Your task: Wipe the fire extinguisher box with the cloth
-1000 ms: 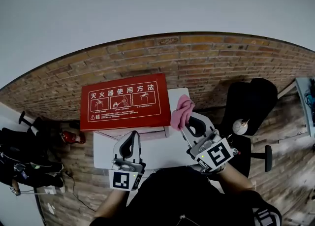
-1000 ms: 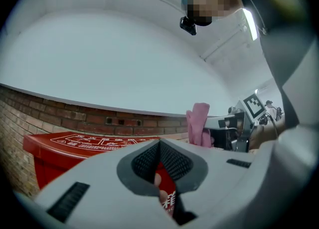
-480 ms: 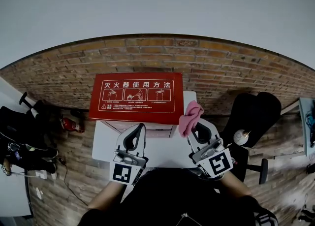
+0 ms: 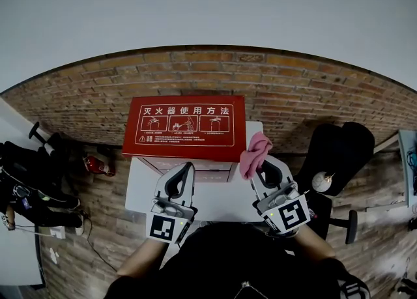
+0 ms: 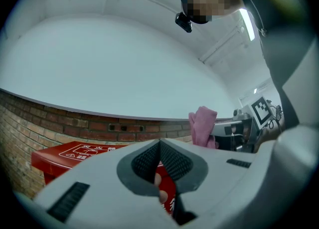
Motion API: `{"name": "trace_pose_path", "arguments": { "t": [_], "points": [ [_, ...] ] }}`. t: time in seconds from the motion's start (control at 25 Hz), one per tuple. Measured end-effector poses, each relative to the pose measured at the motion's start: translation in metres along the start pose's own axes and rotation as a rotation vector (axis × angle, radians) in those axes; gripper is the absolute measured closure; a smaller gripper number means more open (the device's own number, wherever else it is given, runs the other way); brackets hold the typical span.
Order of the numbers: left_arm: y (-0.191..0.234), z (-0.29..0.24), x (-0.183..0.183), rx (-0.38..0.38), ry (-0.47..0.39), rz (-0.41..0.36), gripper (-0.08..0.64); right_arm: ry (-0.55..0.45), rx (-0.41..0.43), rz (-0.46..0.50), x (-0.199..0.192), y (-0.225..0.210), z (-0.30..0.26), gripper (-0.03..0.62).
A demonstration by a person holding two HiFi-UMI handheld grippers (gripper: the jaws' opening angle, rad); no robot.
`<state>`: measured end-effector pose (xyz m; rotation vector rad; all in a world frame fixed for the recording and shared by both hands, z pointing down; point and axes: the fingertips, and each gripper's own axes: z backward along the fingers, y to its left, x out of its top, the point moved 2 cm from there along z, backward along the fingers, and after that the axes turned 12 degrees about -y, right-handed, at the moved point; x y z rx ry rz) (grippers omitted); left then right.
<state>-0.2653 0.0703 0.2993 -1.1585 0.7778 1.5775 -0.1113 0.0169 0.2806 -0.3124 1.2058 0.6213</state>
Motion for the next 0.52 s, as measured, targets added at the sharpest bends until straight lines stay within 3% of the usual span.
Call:
{"name": "trace_pose_path", "arguments": {
  "t": [0.52],
  "points": [
    [-0.0048,0.0073,0.0004,0.024,-0.011,-0.009,0.512,-0.017,0.016,0.034,0.0030,0.0057,0.0099,0.531]
  ]
}}
